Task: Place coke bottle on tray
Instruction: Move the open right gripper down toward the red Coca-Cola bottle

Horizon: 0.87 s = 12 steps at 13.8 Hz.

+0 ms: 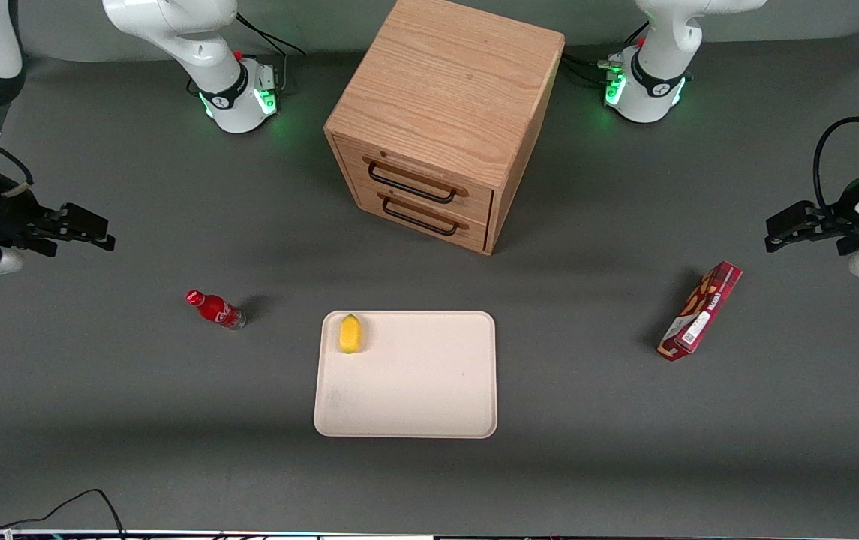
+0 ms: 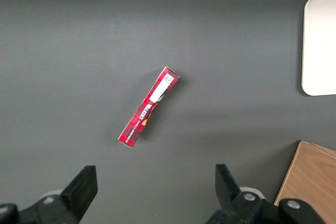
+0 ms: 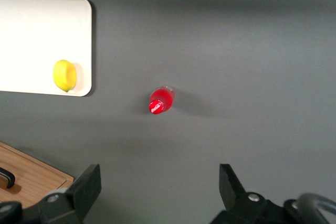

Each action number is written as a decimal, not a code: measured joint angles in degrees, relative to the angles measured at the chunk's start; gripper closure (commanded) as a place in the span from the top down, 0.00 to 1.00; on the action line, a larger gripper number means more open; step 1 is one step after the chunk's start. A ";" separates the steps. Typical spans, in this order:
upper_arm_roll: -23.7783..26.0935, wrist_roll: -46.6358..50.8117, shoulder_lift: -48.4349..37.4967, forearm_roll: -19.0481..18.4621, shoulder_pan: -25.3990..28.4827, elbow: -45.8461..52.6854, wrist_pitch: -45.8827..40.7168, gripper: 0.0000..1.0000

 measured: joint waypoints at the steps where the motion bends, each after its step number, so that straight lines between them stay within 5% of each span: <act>1: 0.00 0.00 0.00 0.00 -0.37 0.26 -0.01 1.00; 8: 1.76 0.09 -0.50 0.00 -0.61 -1.55 -0.94 1.00; 12: 3.02 0.05 -5.09 0.00 -0.61 -20.08 17.60 1.00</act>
